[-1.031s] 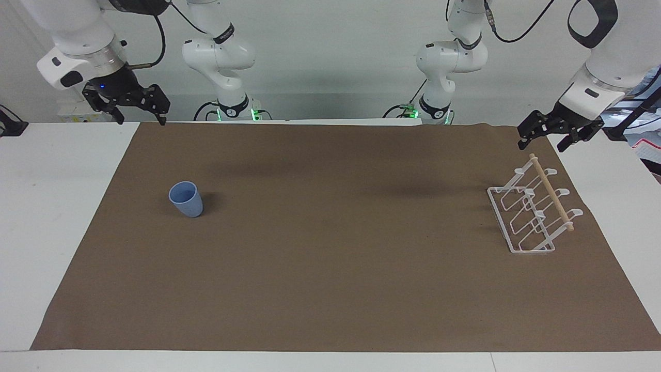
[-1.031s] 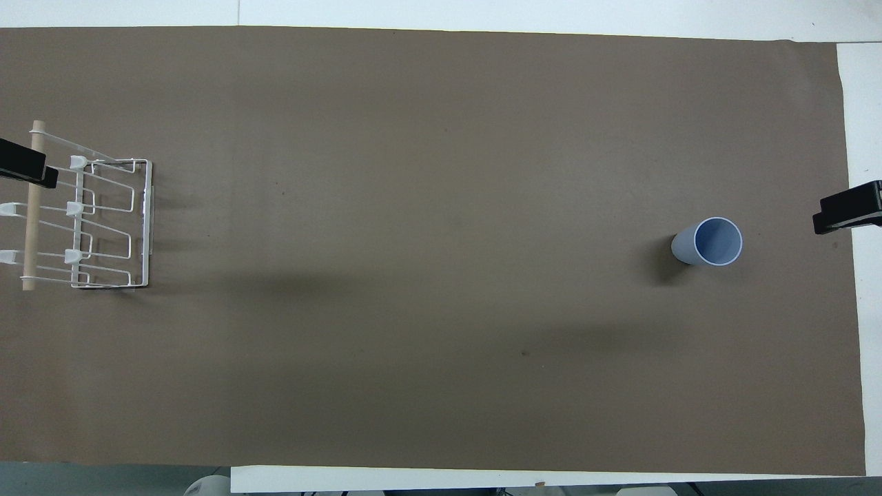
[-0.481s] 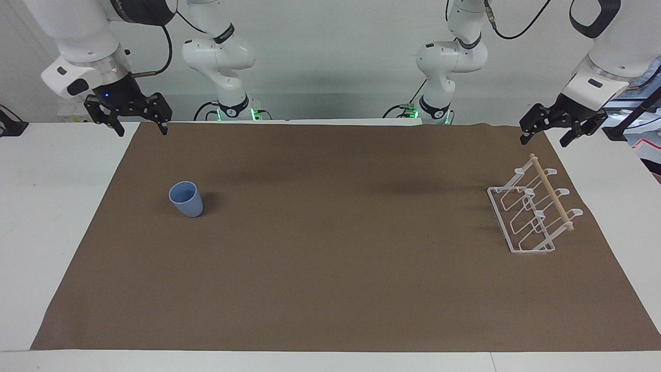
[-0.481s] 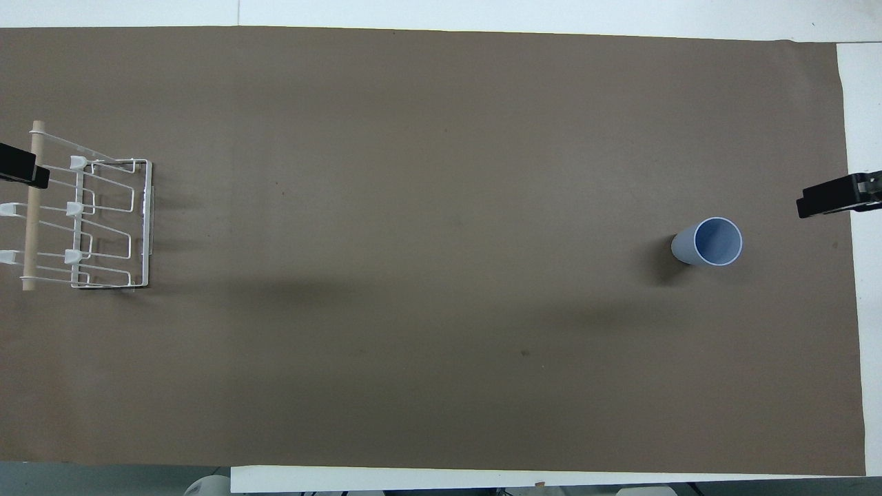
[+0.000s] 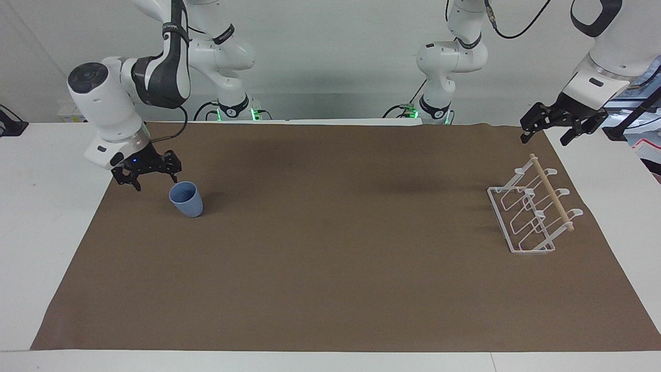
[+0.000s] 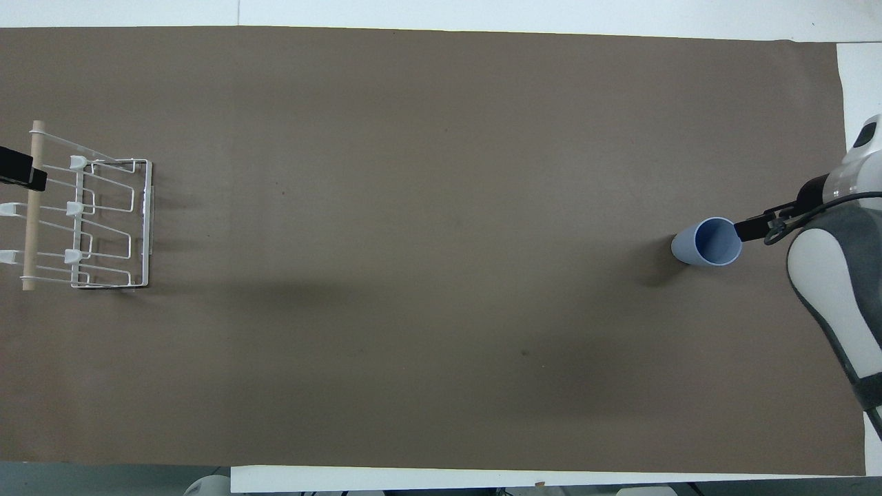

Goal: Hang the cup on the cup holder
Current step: 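Grasp the light blue cup rim with the right gripper, then lift the cup and carry it toward the rack with the right gripper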

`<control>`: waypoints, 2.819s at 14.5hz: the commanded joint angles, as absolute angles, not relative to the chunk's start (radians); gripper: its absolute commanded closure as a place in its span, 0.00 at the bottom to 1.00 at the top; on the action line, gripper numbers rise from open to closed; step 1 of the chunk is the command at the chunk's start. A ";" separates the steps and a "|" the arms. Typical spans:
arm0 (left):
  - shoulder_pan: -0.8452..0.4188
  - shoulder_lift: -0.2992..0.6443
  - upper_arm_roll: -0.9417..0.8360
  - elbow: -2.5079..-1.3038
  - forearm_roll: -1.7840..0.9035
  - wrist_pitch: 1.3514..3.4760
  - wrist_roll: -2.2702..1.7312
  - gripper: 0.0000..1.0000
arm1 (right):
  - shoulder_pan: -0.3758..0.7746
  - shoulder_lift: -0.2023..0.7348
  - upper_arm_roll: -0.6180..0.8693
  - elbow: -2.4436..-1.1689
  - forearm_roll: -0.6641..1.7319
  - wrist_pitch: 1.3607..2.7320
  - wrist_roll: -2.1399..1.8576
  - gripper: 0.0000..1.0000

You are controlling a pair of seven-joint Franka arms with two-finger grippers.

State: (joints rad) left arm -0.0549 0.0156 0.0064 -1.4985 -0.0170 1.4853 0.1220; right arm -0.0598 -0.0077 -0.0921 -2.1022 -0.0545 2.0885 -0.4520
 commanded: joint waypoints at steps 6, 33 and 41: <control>-0.043 -0.006 -0.002 -1.517 -0.003 1.474 0.121 0.00 | -0.067 0.037 -0.086 -2.170 -0.034 2.163 -0.515 0.10; -0.043 -0.020 -0.002 -1.522 -0.008 1.407 0.085 0.00 | 0.385 0.109 -0.074 -1.999 1.360 1.954 0.073 1.00; -0.224 -0.054 -0.014 -1.591 -0.218 1.512 -1.155 0.00 | 0.575 0.114 -0.072 -1.994 1.617 2.126 0.190 1.00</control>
State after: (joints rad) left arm -0.1337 -0.0188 -0.0134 -1.5470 -0.1951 1.4474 -0.7232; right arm 0.5710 0.1062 -0.0676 -2.0050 1.5910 2.1246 0.1627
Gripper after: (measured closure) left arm 0.000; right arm 0.952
